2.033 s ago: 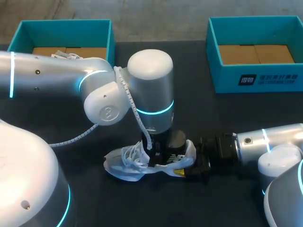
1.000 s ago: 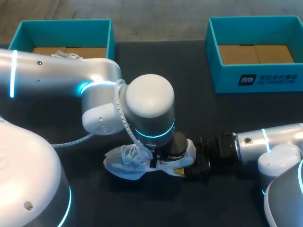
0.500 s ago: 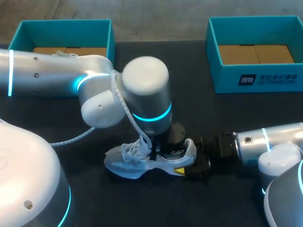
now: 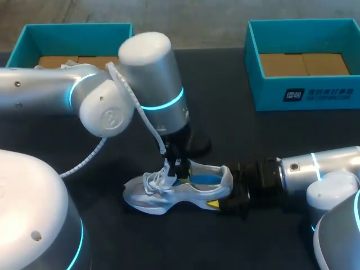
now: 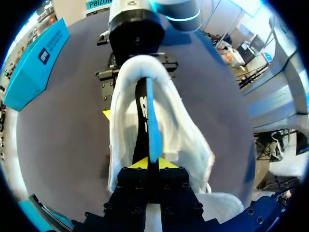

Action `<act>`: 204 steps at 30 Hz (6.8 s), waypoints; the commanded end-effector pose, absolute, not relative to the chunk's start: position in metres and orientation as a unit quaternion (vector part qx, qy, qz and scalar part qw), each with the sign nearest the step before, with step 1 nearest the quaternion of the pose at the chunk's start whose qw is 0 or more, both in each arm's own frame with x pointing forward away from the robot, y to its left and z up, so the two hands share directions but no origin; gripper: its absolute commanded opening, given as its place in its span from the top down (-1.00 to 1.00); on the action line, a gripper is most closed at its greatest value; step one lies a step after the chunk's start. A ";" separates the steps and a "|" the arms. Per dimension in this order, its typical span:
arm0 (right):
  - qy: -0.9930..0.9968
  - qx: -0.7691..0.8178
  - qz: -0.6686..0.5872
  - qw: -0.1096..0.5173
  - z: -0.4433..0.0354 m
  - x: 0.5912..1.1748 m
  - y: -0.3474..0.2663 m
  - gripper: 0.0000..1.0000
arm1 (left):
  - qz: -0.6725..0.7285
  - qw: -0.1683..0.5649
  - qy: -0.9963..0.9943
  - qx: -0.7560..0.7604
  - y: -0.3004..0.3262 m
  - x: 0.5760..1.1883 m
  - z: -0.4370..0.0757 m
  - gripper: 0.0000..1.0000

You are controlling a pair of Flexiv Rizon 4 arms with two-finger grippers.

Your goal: Take the shoe out of the shoebox, open the shoe tongue, remove and reinsert the insole, then place the shoe into the shoebox

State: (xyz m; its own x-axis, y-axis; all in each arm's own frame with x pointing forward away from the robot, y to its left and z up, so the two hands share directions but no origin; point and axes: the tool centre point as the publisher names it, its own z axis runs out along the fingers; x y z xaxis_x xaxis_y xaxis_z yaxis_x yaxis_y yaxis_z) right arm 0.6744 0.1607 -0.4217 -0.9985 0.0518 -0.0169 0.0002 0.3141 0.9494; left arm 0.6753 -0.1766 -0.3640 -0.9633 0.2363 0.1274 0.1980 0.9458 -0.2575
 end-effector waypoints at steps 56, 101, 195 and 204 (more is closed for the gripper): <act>0.811 0.017 0.584 0.023 -0.421 0.673 0.162 1.00 | 0.183 0.000 -0.972 -0.146 -0.181 0.626 -0.296 0.15; 0.811 0.017 0.584 0.023 -0.421 0.673 0.162 1.00 | 0.222 -0.103 -0.959 -0.145 -0.191 0.601 -0.302 0.27; 0.811 0.017 0.584 0.023 -0.421 0.673 0.162 1.00 | 0.319 -0.209 -0.921 -0.072 -0.234 0.656 -0.333 0.23; 0.811 0.017 0.584 0.023 -0.421 0.673 0.162 1.00 | 0.325 -0.211 -0.919 -0.077 -0.239 0.652 -0.341 0.23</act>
